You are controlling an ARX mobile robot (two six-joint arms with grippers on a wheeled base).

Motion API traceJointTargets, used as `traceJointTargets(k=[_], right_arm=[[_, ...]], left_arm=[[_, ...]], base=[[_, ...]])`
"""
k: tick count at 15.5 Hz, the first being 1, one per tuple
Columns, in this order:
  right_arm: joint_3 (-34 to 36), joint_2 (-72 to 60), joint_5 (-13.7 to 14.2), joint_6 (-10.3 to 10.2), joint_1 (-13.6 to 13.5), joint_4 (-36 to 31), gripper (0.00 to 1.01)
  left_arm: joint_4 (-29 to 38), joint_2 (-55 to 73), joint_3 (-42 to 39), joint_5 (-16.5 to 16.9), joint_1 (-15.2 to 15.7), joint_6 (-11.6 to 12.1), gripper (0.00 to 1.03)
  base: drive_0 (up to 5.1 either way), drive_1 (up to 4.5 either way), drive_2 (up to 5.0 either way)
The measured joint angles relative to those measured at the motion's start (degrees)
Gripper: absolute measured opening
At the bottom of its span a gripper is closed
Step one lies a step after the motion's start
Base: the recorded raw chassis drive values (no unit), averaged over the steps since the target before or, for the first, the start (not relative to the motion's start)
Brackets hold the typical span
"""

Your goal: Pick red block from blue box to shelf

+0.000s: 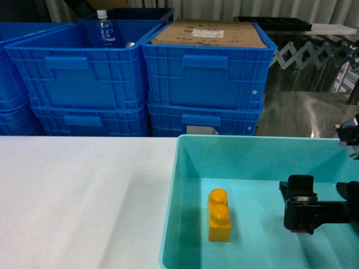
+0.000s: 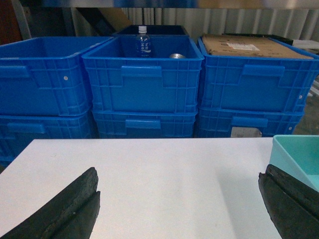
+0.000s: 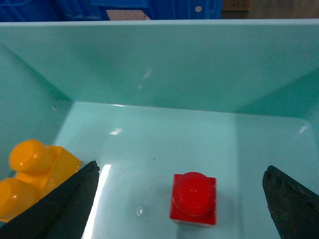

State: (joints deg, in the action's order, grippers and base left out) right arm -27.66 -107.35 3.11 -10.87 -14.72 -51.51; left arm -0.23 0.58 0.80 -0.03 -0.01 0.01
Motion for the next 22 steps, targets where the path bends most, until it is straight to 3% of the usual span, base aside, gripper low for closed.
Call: traceJointTargets(k=[3, 6, 17, 22], right_arm=[[-2.45, -5.73, -1.64, -2.84, -0.87, 0.2, 0.98], [-4.31, -6.38, -0.04, -4.2, -2.58, 2.62, 0.98], [-14.27, -13.2, 0.07, -3.89, -0.07, 7.87, 0.98], [-18.97, -17.44, 1.38, -3.96, 1.73, 9.86, 0.98]], left_arm=[[0.04, 0.0, 0.0, 0.0, 0.0, 0.02, 0.98], [0.02, 0.0, 0.0, 0.0, 0.0, 0.0, 0.98], [0.02, 0.0, 0.0, 0.0, 0.0, 0.0, 0.98], [0.02, 0.0, 0.0, 0.0, 0.0, 0.0, 0.98]], base=[[0.0, 0.0, 0.0], [0.0, 0.0, 0.0], [0.0, 0.0, 0.0], [0.0, 0.0, 0.0]])
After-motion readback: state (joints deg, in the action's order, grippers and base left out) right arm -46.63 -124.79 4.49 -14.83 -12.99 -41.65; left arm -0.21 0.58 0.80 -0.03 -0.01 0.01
